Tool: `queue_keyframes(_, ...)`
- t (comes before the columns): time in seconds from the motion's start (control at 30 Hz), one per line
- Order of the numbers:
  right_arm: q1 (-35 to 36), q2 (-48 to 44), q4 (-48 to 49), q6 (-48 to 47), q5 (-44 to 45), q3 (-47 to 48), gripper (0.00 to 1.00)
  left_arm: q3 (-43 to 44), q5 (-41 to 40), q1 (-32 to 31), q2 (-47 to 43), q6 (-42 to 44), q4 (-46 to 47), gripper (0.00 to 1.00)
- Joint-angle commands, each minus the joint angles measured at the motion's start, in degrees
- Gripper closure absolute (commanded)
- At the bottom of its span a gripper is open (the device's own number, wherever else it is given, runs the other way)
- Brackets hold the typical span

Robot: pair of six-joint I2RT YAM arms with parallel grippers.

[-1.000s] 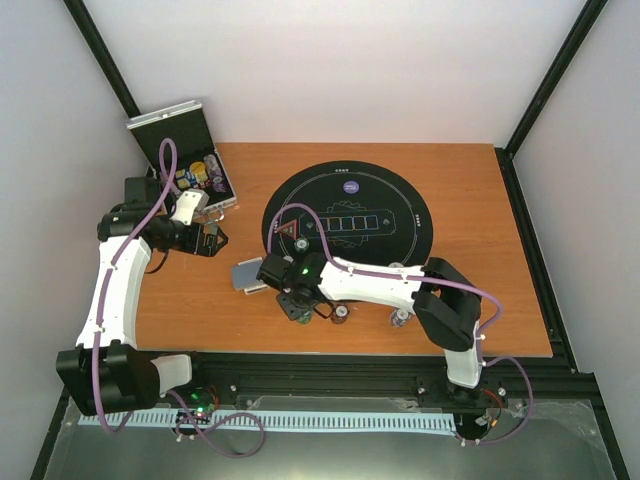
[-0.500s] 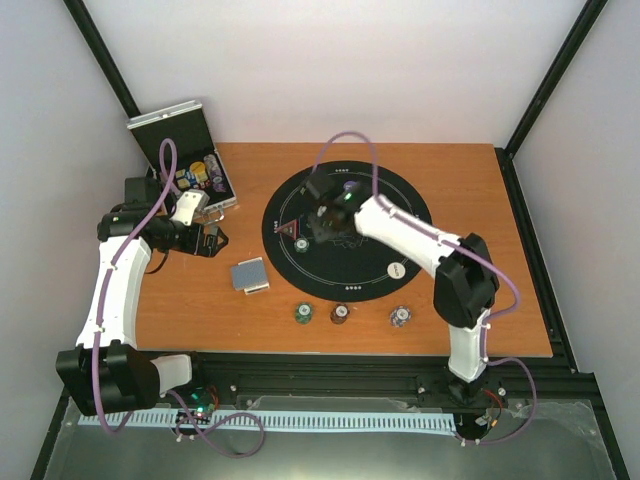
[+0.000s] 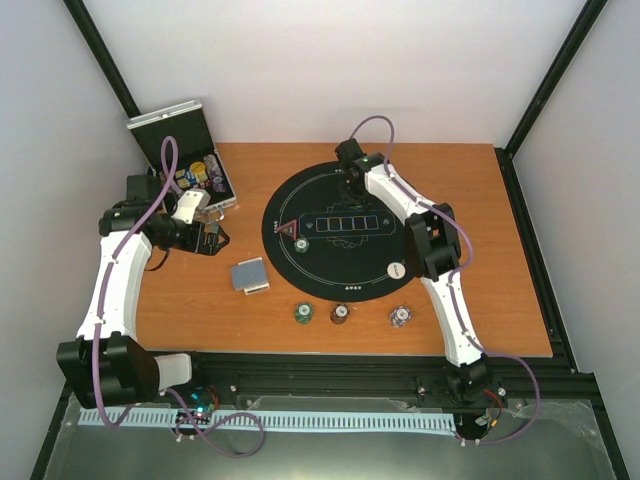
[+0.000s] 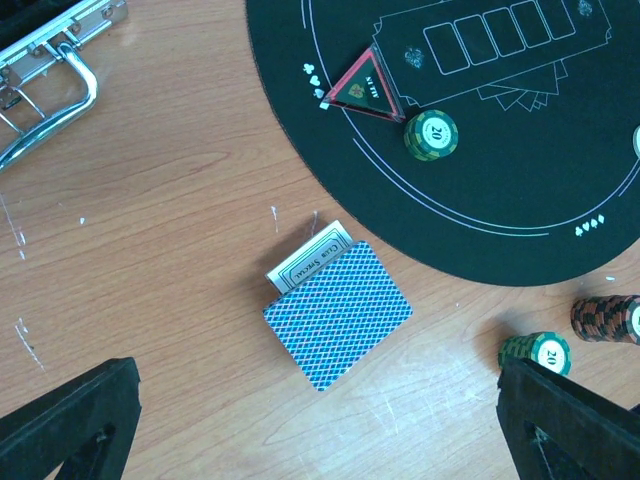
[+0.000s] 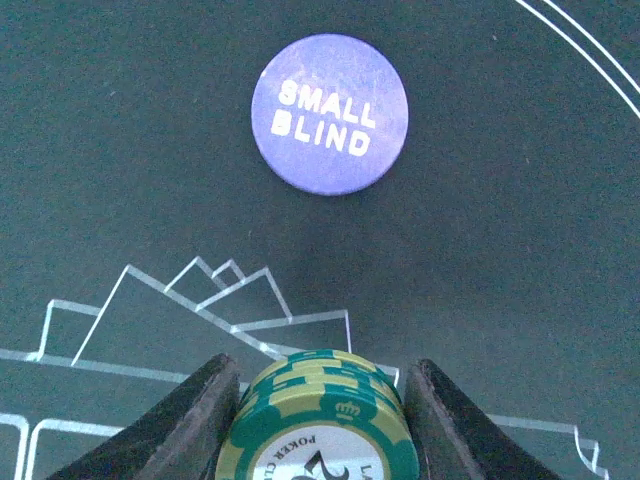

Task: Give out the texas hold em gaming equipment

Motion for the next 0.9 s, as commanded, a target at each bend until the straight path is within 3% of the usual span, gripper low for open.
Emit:
queue_keyframes(0.0, -0.3, 4.3, -1.8, -2.7, -0.6, 8.3, 0.69, 2.8, 1.3, 0.3, 0.5, 0.8, -0.3, 0.0)
queue_keyframes(0.5, -2.8, 15.0, 0.9, -1.0, -5.9, 17.4, 0.66, 3.9, 0.5, 0.3, 1.8, 1.6, 0.5, 0.0)
queue_keyframes(0.87, -2.8, 17.5, 5.6, -2.3, -8.7, 22.5, 0.63, 4.3, -0.2, 0.3, 2.3, 1.9, 1.1, 0.0)
